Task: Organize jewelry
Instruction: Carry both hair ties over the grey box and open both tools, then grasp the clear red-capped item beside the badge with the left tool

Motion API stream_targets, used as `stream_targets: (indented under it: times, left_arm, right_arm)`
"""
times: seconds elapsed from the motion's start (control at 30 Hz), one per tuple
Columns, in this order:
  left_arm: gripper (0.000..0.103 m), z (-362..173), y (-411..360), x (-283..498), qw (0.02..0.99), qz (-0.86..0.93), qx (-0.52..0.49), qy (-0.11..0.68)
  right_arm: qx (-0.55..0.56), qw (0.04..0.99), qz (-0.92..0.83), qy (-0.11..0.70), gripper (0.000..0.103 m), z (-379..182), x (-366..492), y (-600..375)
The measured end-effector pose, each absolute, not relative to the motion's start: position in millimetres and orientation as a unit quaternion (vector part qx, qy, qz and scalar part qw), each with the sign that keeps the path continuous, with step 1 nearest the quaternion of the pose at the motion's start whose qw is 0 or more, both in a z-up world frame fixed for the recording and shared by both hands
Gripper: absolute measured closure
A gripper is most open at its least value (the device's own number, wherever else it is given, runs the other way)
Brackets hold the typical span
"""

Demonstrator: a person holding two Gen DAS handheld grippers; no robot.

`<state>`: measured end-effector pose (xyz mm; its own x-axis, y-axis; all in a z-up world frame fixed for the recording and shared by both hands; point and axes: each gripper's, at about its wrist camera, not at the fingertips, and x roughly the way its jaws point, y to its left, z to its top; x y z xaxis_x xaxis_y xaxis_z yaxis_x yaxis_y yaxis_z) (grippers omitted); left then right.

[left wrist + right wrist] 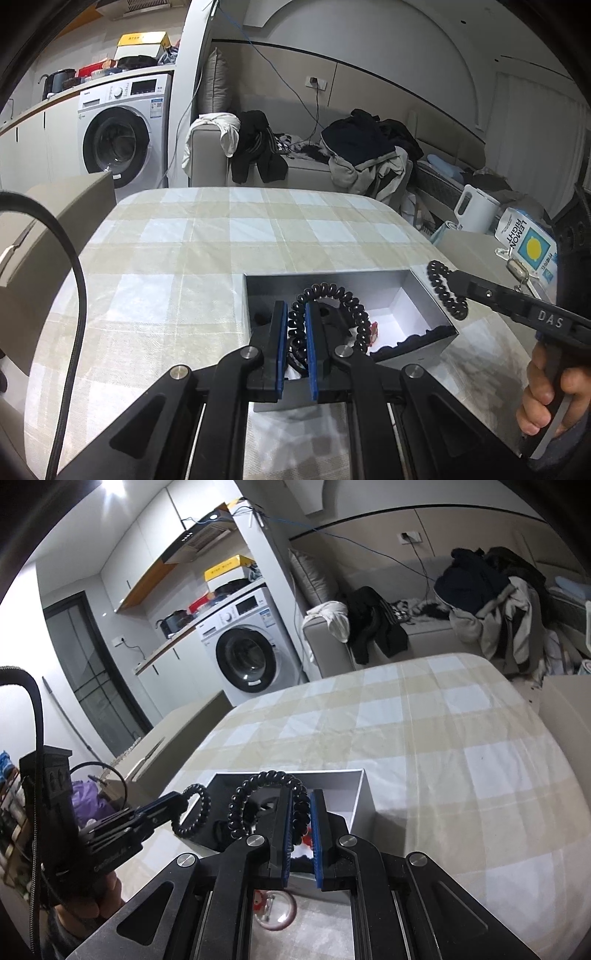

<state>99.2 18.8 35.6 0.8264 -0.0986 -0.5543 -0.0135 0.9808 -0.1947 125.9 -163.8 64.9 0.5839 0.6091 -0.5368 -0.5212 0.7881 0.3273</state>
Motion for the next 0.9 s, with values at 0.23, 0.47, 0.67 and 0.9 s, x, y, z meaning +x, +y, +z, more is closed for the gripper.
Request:
stream_targets:
  times: [0.23,0.47,0.67,0.9]
  left_arm:
    - [0.098,31,16,100,0.950,-0.029,-0.095,0.295]
    - [0.091,36,11,95,0.954,-0.041,-0.085,0.286]
    - [0.032,44,8,85,0.951,-0.055,-0.085,0.292]
    - [0.008,31,0,54,0.941,-0.082,-0.077,0.321]
  right_arm:
    - [0.075,0.885,0.317,0.333,0.091,62,127,-163]
    - [0.064,0.885,0.328,0.325,0.071,70,118,-162]
    - [0.050,0.873,0.353,0.333,0.017,73,107,-165]
    - [0.049,0.853,0.389,0.344,0.000,64,85,-187]
